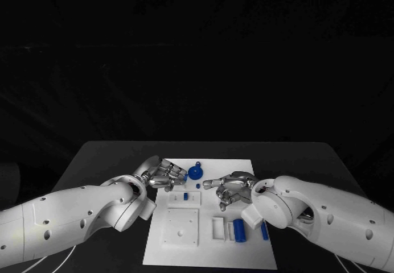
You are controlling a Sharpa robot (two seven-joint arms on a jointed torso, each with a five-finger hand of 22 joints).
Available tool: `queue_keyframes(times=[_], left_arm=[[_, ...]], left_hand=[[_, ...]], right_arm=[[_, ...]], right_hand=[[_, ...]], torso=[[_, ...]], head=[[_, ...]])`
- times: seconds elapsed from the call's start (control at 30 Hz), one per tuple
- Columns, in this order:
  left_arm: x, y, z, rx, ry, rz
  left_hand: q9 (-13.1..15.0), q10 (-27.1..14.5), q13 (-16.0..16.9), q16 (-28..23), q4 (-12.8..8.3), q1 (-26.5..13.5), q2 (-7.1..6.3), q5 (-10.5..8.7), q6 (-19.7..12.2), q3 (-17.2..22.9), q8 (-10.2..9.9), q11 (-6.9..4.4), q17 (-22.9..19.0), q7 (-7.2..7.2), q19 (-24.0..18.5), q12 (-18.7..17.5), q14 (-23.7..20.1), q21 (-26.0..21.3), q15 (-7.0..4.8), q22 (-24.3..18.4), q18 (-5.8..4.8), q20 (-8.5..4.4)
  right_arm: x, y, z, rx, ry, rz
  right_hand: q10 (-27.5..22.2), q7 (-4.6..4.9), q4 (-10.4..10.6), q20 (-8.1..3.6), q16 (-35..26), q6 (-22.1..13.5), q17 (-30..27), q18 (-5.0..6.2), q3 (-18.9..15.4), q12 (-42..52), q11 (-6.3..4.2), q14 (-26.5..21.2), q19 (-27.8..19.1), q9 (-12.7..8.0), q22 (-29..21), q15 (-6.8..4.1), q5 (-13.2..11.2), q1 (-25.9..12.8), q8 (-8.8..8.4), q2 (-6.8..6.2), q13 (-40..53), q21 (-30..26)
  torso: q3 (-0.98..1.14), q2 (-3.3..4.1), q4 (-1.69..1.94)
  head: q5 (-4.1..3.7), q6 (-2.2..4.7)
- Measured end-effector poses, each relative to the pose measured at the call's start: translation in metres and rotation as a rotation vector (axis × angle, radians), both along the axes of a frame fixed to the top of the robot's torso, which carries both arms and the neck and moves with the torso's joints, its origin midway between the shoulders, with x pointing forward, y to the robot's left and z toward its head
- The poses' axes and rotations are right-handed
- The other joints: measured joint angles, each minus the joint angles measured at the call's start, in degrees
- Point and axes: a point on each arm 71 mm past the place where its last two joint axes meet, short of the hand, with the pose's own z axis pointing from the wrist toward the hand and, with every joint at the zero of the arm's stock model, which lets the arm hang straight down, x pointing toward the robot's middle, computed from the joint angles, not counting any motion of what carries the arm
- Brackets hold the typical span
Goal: Assemble the parts on the task board
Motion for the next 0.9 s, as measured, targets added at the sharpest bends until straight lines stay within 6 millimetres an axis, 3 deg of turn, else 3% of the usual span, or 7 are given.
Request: queue_keyframes(times=[0.17, 0.33, 0.43, 0.5, 0.73, 0.9], left_arm=[[-0.001, -0.003, 0.001, -0.006, 0.000, -0.009], [-0.004, -0.006, 0.002, -0.013, -0.001, -0.021], [-0.005, -0.009, 0.002, -0.017, -0.001, -0.030], [-0.006, -0.011, 0.003, -0.019, -0.002, -0.036], [-0.010, -0.016, 0.004, -0.027, -0.002, -0.054], [-0.011, -0.019, 0.005, -0.031, -0.002, -0.064]], left_hand=[[0.0, 0.0, 0.0, 0.0, -0.2, -0.1, 0.07, 0.00, 0.0, 0.2, 0.0, 0.00, 0.0, -0.01, 0.0, 0.0, 0.0, 0.2, 0.00, 0.0, -0.01, 0.00], [0.0, 0.0, 0.0, 0.0, -0.4, -0.2, 0.24, 0.00, -0.1, 0.1, -0.2, 0.00, 0.0, -0.06, 0.0, 0.0, 0.0, 0.4, 0.00, 0.0, -0.01, 0.00], [-0.1, 0.0, 0.0, 0.0, -0.7, -0.2, 0.24, 0.00, -0.1, 0.4, -0.2, 0.00, 0.1, -0.06, -0.3, 0.0, 0.0, 0.9, 0.00, 0.0, 0.00, 0.09], [-0.1, 0.0, 0.0, 0.0, -0.7, -0.2, 0.24, 0.00, -0.1, 0.4, -0.2, 0.00, 0.1, -0.06, -0.4, 0.0, 0.0, 0.9, 0.00, 0.0, 0.05, -0.01], [-0.1, 0.0, 0.0, 0.0, -0.9, -0.2, 0.23, 0.00, -0.1, 0.2, -0.2, 0.00, 0.1, -0.06, -0.4, 0.0, 0.0, 0.9, 0.00, 0.0, 0.77, 0.00], [-0.1, 0.0, 0.0, 0.0, -0.9, -0.2, 0.23, 0.00, -0.1, 0.2, -0.2, -0.01, 0.0, -0.06, -0.4, 0.0, 0.0, 0.9, 0.00, 0.0, 0.83, 0.00]], right_arm=[[0.001, 0.005, -0.004, 0.028, 0.056, -0.032], [0.001, 0.011, -0.007, 0.055, 0.100, -0.049], [0.001, 0.014, -0.008, 0.071, 0.121, -0.056], [0.002, 0.015, -0.009, 0.080, 0.131, -0.061], [0.002, 0.019, -0.010, 0.112, 0.153, -0.066], [0.002, 0.024, -0.010, 0.132, 0.162, -0.059]], right_hand=[[0.2, -0.01, 3.4, 0.00, 1.1, 0.0, 0.0, 0.00, -6.4, 0.0, 0.20, -0.2, 0.0, 0.0, 1.5, 0.21, -2.1, -0.3, 0.00, 1.22, 0.9, 0.3], [0.4, 0.09, 7.2, 0.00, 1.8, -0.4, 0.0, 0.00, -14.6, 0.0, 0.40, -0.5, 0.0, 0.0, 3.1, 0.27, -2.2, -0.4, 0.00, 2.88, 1.6, 0.3], [0.4, 0.00, 8.3, 0.00, 1.8, -0.5, 0.1, 0.00, -15.7, 0.0, 0.40, -0.5, 0.0, 0.0, 3.4, 0.27, -3.9, -0.8, 0.00, 3.12, 1.6, 0.3], [0.4, 0.17, 9.0, 0.00, 1.8, -0.7, 0.2, 0.00, -16.1, 0.0, 0.40, -0.5, 0.0, 0.0, 3.6, 0.27, -4.8, -1.3, 0.00, 2.63, 1.8, 0.1], [0.4, 0.27, 11.1, 0.00, 2.0, -1.6, 0.3, 0.00, -15.4, 0.0, 0.43, -0.5, 0.0, 0.0, 4.6, 0.27, -6.1, -3.2, 0.00, 1.27, 2.1, -0.3], [0.2, 0.31, 11.2, 0.01, 2.0, -2.0, 0.3, 0.00, -15.3, 0.0, 0.62, -0.7, 0.0, 0.0, 4.9, 0.47, -6.1, -3.3, 0.00, 1.19, 2.1, -0.5]], torso=[[0.02, 0.09, 0.00], [0.03, 0.13, 0.00], [0.04, 0.16, 0.03], [0.04, 0.16, 0.03], [0.03, 0.14, 0.00], [0.04, 0.14, -0.03]], head=[[-0.13, 0.07], [-0.21, 0.09], [-0.30, 0.10], [-0.34, 0.10], [-0.35, 0.07], [-0.36, 0.06]])
